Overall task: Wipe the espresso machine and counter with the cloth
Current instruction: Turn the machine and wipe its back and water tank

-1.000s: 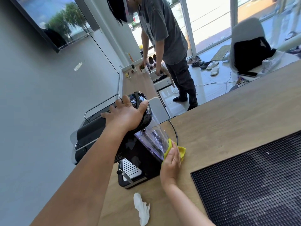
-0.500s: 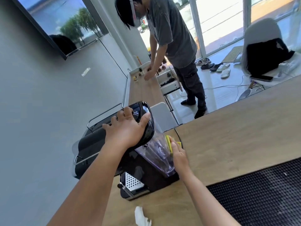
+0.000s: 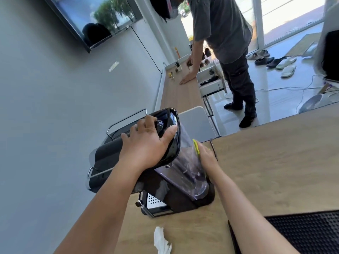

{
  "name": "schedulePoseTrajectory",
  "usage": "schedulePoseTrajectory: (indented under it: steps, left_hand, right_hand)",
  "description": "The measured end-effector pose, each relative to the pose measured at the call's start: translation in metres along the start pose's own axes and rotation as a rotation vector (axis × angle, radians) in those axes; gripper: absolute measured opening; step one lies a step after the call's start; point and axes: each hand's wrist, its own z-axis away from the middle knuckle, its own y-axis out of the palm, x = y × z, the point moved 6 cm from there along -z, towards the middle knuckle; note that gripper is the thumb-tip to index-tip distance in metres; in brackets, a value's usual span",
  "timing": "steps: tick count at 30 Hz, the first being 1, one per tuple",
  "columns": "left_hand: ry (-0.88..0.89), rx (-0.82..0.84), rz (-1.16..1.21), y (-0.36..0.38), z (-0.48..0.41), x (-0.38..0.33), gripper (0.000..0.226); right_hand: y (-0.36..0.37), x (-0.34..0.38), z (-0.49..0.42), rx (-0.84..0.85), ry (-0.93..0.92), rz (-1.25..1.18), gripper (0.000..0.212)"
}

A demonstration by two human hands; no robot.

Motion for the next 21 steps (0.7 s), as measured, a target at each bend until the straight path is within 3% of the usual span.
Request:
schedulePoseTrajectory:
  steps: [4,8,11,15,21]
  left_hand:
    - [-0.006,-0.025,-0.022,0.002,-0.002,-0.001,0.07]
    - [0.002,-0.052,-0.024,0.0,-0.001,-0.002,0.071]
    - [-0.003,-0.046,-0.019,-0.001,-0.002,-0.002,0.069]
    - [-0.009,-0.033,-0.01,-0.001,-0.002,-0.002,0.069]
    - [-0.017,-0.023,0.007,-0.001,-0.001,-0.003,0.069]
  right_hand:
    - [0.007,0.018,0.035,-0.008,-0.105,-0.09,0.041]
    - [0.025,0.092,0.016,0.142,-0.295,-0.097,0.04]
    - [0.03,0.109,-0.03,0.186,-0.191,-0.116,0.035]
    - [0.025,0.056,-0.062,0.235,0.053,-0.012,0.03]
    - [-0.008,-0.025,-0.041,0.045,0.131,0.132,0.029]
